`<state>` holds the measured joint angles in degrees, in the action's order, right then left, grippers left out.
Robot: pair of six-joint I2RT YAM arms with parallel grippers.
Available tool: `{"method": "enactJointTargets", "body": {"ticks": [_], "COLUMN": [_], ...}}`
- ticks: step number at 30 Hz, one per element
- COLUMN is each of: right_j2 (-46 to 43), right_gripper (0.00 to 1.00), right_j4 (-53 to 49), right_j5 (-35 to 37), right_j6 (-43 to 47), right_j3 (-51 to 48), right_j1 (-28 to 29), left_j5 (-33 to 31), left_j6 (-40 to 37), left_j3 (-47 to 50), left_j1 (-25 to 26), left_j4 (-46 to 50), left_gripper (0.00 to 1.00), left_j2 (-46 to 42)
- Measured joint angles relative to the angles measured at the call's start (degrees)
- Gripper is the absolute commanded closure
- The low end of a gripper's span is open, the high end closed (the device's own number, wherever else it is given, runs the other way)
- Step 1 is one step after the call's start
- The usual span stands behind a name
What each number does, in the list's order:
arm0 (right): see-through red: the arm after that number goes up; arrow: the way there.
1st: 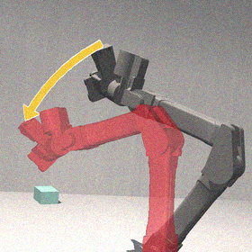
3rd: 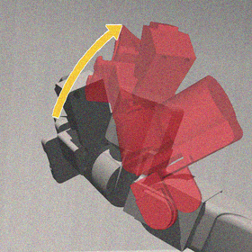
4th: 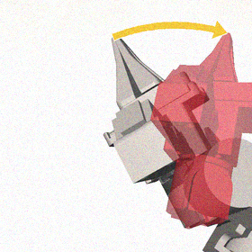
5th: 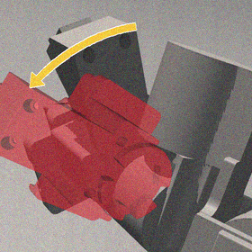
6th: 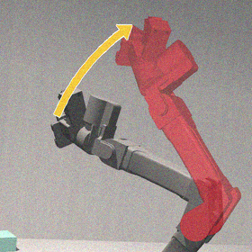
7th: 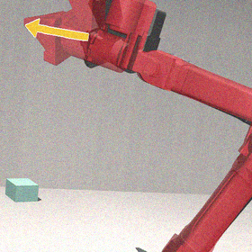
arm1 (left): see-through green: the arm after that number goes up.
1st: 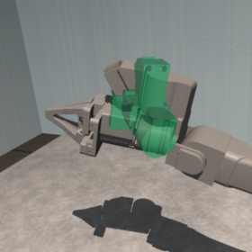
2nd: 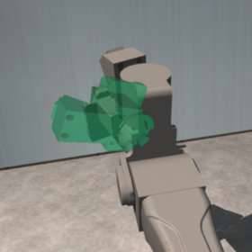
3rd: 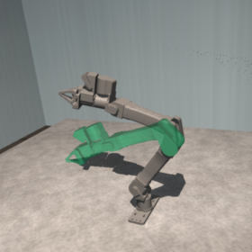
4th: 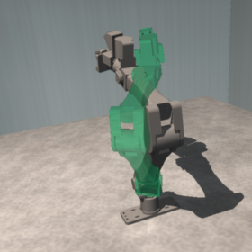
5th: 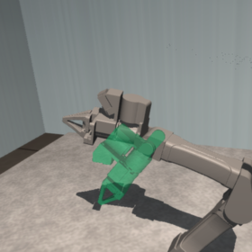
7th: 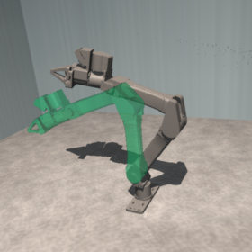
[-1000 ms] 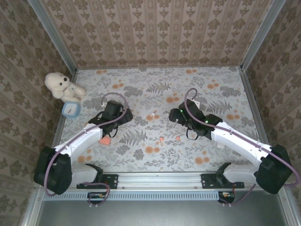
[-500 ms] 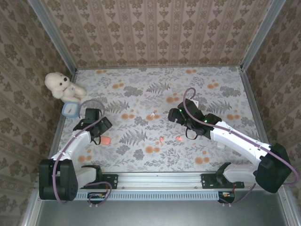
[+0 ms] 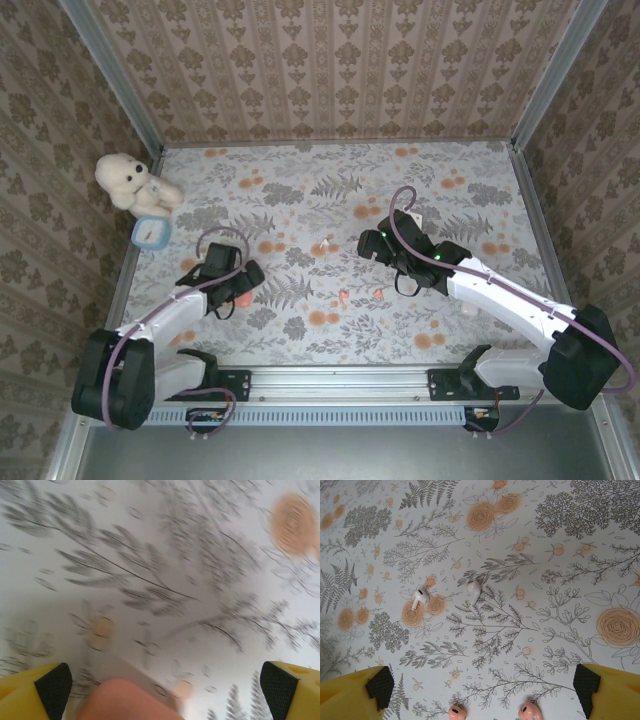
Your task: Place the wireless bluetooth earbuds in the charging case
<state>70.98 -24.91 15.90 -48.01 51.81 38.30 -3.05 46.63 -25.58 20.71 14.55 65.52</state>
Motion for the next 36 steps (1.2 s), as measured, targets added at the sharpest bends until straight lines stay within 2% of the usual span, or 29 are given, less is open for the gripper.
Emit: {"method": "enactJointTargets", "body": {"ticks": [7,10,14,17,20,26,30,36], "right_j2": [0.0,0.0,0.2,0.5,1.1,9.4,22.4,40.9], "right_gripper": [0.04,0.05,0.06,0.07,0.09,0.13,0.14,0.13], "right_j4": [0.0,0.0,-0.9,-1.7,-2.8,-5.4,-10.3,-19.3], "right_j5": [0.0,0.0,0.0,-0.1,-0.2,-1.3,-1.6,-2.7], "right_j6": [-0.2,-0.2,-0.4,-1.1,-2.4,-6.1,-10.3,-20.9], "right_j3": [0.0,0.0,0.7,1.9,3.1,9.6,21.6,42.5], "right_j1": [0.0,0.2,0.9,1.5,3.0,9.2,14.4,20.6], "left_j5": [-2.1,-3.3,-4.3,-5.2,-5.8,-4.6,-3.2,-0.1], "left_j6": [8.8,11.5,13.9,14.7,14.5,10.5,7.1,3.5], "left_j3": [-0.1,-2.1,-6.8,-9.8,-11.8,-15.2,-16.9,-17.9], "left_j1": [14.8,19.8,23.7,24.0,21.1,5.2,-5.2,-16.6], "left_j4": [-2.6,-3.5,-5.1,-5.1,-4.0,-0.8,0.6,1.3], "left_gripper": [0.00,0.00,0.00,0.00,0.00,0.00,0.00,0.00], "left_j2": [0.4,3.7,9.1,10.5,9.5,6.8,6.6,7.2]}}
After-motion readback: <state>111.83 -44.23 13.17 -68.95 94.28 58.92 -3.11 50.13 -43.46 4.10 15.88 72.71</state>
